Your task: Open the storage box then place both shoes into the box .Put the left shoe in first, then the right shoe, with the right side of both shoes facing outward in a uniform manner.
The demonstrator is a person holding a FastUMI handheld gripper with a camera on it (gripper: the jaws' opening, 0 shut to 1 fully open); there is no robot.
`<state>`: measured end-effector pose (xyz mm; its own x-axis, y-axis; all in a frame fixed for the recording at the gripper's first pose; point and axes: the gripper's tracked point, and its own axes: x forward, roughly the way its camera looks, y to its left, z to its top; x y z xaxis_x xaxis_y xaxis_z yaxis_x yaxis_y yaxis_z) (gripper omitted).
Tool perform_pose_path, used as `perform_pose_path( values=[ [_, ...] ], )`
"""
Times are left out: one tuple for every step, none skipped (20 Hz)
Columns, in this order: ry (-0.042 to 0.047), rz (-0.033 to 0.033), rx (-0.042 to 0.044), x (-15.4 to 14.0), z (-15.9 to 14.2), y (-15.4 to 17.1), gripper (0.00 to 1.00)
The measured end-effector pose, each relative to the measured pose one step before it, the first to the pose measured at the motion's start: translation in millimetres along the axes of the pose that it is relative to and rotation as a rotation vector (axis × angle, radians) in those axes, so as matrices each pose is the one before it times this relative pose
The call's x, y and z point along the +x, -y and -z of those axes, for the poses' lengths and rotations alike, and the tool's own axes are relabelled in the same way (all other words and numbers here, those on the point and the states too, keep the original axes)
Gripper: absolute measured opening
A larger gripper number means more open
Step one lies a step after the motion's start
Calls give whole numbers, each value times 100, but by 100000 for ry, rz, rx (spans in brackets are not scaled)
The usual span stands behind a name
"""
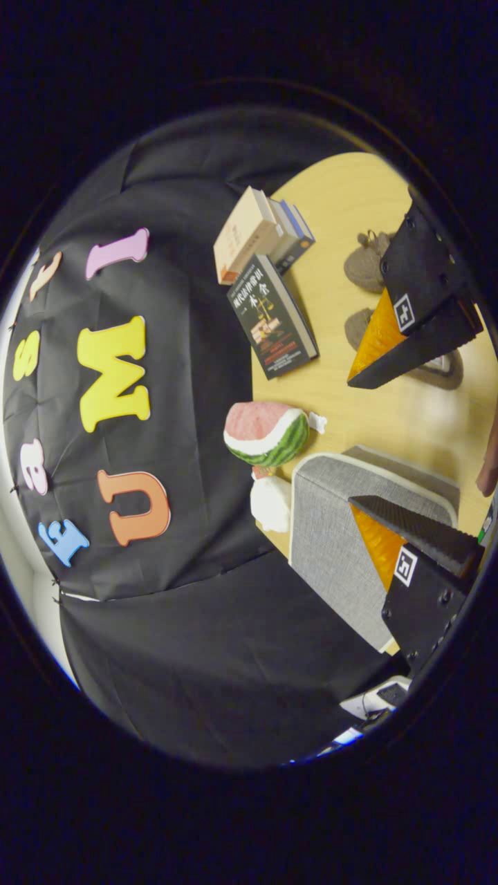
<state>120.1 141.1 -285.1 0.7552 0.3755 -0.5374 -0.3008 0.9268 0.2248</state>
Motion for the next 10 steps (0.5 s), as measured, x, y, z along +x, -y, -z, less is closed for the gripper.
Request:
perform_pose_path(
  values=[
    [-1992,-2919,2795,605,408,-526,96],
    [-1285,-2110,1136,617,135,-436,96],
    [-1265,-1552,499,765,157,-136,96],
    [-1796,-2461,647,734,308,-245,96],
    [-2153,-2548,1085,699,532,-246,96],
    [-2030,-2456,1230,615,463,-157,96],
    [-1439,-1842,1428,566,235,-56,96],
    [-1513,-1547,1567,344,203,-32,96],
    [-851,-2013,1978,391,221,-288,96],
    [-1434,-1898,903,450,201,-188,97]
  ],
)
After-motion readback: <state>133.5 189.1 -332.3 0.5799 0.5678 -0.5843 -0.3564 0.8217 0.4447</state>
